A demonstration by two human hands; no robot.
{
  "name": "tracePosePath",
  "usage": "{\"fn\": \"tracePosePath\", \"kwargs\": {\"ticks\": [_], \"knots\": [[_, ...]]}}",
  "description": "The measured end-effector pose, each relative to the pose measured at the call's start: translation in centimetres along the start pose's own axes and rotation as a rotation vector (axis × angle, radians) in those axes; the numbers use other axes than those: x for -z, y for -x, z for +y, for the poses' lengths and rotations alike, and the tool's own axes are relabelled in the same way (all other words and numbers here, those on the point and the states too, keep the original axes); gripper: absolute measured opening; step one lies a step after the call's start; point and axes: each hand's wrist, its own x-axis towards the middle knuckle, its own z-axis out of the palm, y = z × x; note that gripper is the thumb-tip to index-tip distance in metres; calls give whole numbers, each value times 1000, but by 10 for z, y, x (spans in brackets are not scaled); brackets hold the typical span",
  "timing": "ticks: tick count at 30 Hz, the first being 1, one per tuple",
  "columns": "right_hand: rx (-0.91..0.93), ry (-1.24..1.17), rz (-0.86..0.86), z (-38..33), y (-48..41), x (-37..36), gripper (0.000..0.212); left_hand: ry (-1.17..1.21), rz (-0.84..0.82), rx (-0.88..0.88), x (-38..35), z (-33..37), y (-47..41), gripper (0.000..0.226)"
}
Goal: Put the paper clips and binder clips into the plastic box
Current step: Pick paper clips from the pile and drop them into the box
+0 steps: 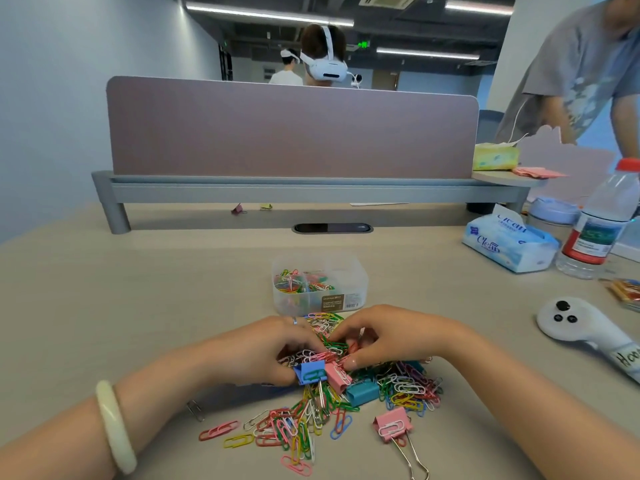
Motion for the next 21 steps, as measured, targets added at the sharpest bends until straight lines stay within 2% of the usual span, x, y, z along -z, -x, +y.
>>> {"fn": "tracePosePath", "kwargs": {"ticks": [7, 10, 15, 21], "knots": [[26, -22, 123, -1, -3, -12, 35, 78, 85, 18, -3, -6, 1, 22], [39, 11, 115, -3, -3, -14, 30, 110, 154, 40, -4, -6, 3, 20], [10, -89, 135, -7, -3, -13, 29, 117, 250, 75, -3, -7, 5, 15], [-13, 162, 120, -15, -12, -9, 43, 138, 348, 162, 6, -6, 8, 15]]}}
